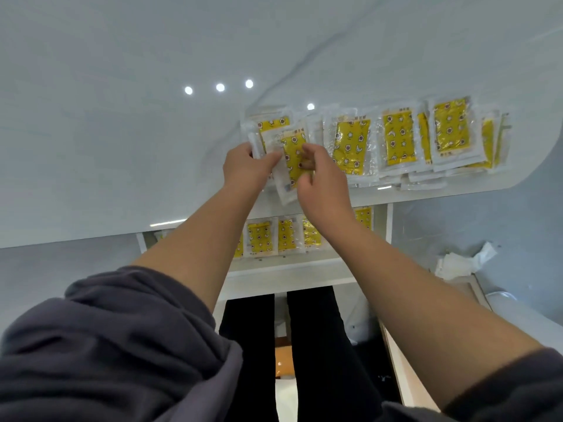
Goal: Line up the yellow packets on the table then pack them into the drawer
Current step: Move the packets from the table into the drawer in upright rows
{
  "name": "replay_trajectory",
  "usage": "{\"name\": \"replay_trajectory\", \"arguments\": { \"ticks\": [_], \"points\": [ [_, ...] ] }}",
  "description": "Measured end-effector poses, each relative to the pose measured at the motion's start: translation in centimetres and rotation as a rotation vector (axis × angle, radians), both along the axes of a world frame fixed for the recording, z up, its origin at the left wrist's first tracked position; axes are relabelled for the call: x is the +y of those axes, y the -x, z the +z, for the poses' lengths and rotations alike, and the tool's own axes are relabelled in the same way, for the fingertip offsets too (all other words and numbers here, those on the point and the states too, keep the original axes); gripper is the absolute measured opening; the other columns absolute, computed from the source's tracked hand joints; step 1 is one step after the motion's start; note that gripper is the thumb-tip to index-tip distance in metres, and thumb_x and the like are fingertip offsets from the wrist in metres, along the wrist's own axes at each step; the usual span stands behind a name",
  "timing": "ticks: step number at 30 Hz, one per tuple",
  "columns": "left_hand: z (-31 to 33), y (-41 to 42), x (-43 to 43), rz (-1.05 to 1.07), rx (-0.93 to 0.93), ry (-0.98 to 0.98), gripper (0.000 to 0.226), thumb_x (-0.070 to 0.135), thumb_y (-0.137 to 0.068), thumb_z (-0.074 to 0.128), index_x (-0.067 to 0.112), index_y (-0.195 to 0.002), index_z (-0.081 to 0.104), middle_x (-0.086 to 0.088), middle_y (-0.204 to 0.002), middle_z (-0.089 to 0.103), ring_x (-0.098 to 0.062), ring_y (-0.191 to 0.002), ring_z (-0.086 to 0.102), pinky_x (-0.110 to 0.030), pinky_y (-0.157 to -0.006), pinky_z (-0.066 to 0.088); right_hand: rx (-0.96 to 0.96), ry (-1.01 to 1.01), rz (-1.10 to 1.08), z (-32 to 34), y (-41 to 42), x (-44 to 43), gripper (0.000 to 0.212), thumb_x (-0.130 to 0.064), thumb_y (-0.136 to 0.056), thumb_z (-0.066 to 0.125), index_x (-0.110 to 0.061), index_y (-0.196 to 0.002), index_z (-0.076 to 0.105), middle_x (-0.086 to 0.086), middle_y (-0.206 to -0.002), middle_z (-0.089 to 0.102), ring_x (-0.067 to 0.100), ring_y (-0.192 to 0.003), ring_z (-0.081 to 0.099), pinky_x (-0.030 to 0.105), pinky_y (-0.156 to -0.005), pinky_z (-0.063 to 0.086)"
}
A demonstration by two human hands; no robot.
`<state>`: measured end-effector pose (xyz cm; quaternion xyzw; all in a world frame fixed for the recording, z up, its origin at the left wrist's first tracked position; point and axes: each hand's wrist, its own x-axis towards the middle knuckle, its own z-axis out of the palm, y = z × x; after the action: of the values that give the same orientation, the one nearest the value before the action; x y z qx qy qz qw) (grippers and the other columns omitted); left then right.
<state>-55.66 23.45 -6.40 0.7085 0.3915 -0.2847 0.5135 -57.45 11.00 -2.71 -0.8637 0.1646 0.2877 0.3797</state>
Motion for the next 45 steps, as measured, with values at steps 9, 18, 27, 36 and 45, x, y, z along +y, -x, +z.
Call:
{"name": "replay_trajectory", "arguments": {
  "ticks": [9, 18, 27, 36, 45],
  "points": [
    [1.5, 0.2, 1.4, 0.036, -0.037, 0.074, 0.019, 0.018, -0.090, 0.062, 0.015, -0.108, 0.063, -0.001, -0.103, 0.069, -0.017, -0.094, 0.067, -0.035, -0.080, 0.056, -0.093, 0.435, -0.027, -1.1, -2.9, -5.3, 0.055, -0.036, -0.085, 0.065, -0.022, -0.135, 0.044, 0.000, -0.141, 0.040, 0.020, -0.130, 0.037, 0.044, -0.101, 0.038],
    [1.6, 1.2, 2.8, 0.074, -0.028, 0.105, 0.020, 0.015, -0.091, 0.061, 0.018, -0.111, 0.062, -0.001, -0.108, 0.068, -0.018, -0.097, 0.066, -0.035, -0.085, 0.054, -0.053, 0.435, 0.201, -2.4, -2.6, -3.7, 0.059, -0.042, -0.085, 0.067, -0.028, -0.138, 0.044, 0.001, -0.144, 0.038, 0.022, -0.132, 0.037, 0.044, -0.102, 0.041],
    [1.1, 1.6, 4.2, 0.078, -0.010, 0.120, 0.019, 0.016, -0.092, 0.062, 0.021, -0.110, 0.061, 0.001, -0.108, 0.068, -0.017, -0.098, 0.066, -0.033, -0.084, 0.054, -0.052, 0.369, 0.018, -2.8, -3.3, -2.6, 0.083, -0.030, -0.070, 0.084, -0.031, -0.136, 0.034, 0.004, -0.120, 0.040, 0.021, -0.101, 0.051, 0.040, -0.092, 0.051],
    [0.9, 2.5, 5.8, 0.068, 0.004, 0.121, 0.020, 0.017, -0.092, 0.062, 0.020, -0.112, 0.061, 0.002, -0.106, 0.069, -0.016, -0.097, 0.066, -0.037, -0.089, 0.054, -0.013, 0.412, -0.093, -2.4, -3.5, -2.3, 0.100, -0.031, -0.073, 0.083, -0.034, -0.148, 0.017, 0.001, -0.127, 0.052, 0.022, -0.120, 0.051, 0.046, -0.103, 0.037],
    [1.0, 2.9, 6.9, 0.068, 0.014, 0.111, 0.018, 0.018, -0.092, 0.062, 0.021, -0.109, 0.061, 0.001, -0.107, 0.068, -0.017, -0.097, 0.067, -0.041, -0.091, 0.054, -0.101, 0.475, -0.104, -1.9, -3.1, -1.8, 0.089, -0.024, -0.081, 0.076, -0.033, -0.149, 0.018, 0.000, -0.125, 0.052, 0.019, -0.115, 0.054, 0.041, -0.094, 0.047]
  ]
}}
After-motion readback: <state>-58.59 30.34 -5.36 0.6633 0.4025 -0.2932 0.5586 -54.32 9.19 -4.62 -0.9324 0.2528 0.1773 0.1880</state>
